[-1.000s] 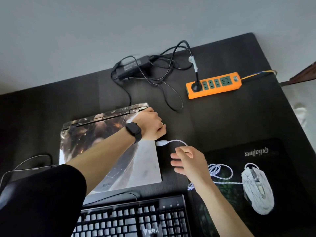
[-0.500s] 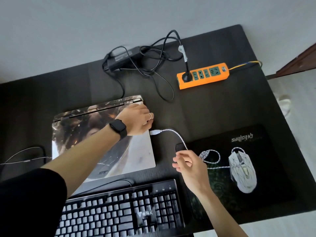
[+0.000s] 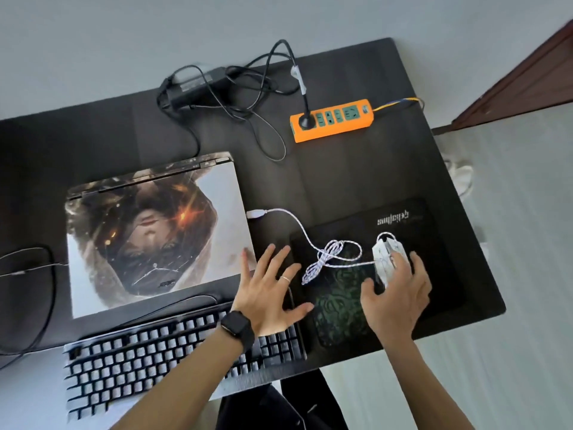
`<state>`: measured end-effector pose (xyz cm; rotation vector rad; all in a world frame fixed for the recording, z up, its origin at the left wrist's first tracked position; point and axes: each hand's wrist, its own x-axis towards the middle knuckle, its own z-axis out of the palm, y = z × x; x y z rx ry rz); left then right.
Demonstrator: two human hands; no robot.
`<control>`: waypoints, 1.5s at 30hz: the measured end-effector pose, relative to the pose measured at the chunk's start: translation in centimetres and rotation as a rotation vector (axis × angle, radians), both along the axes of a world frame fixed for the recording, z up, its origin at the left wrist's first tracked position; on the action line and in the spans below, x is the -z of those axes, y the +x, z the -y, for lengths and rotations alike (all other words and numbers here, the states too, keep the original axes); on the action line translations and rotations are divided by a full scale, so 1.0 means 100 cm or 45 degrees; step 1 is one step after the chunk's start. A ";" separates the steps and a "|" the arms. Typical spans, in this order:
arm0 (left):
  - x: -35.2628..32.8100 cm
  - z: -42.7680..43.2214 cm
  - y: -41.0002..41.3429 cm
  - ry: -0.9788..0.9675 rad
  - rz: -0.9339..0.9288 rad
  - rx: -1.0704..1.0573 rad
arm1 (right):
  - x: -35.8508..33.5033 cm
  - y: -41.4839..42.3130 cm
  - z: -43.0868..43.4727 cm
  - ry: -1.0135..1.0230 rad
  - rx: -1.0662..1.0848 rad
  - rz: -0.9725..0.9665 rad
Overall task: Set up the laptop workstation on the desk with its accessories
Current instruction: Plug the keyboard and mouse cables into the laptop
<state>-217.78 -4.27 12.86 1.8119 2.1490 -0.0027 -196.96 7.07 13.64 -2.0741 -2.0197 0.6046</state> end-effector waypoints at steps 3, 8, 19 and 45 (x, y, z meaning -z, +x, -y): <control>0.001 0.025 0.016 -0.003 0.002 0.406 | 0.011 0.023 -0.005 -0.047 -0.100 -0.009; -0.001 0.059 0.024 -0.232 -0.060 0.629 | 0.013 0.030 -0.002 0.000 -0.177 -0.013; -0.010 0.057 0.028 -0.352 -0.101 0.428 | -0.018 0.016 -0.020 -0.265 -0.319 0.282; -0.006 0.053 0.033 -0.280 -0.090 0.359 | -0.009 -0.027 -0.043 -0.215 -0.391 0.196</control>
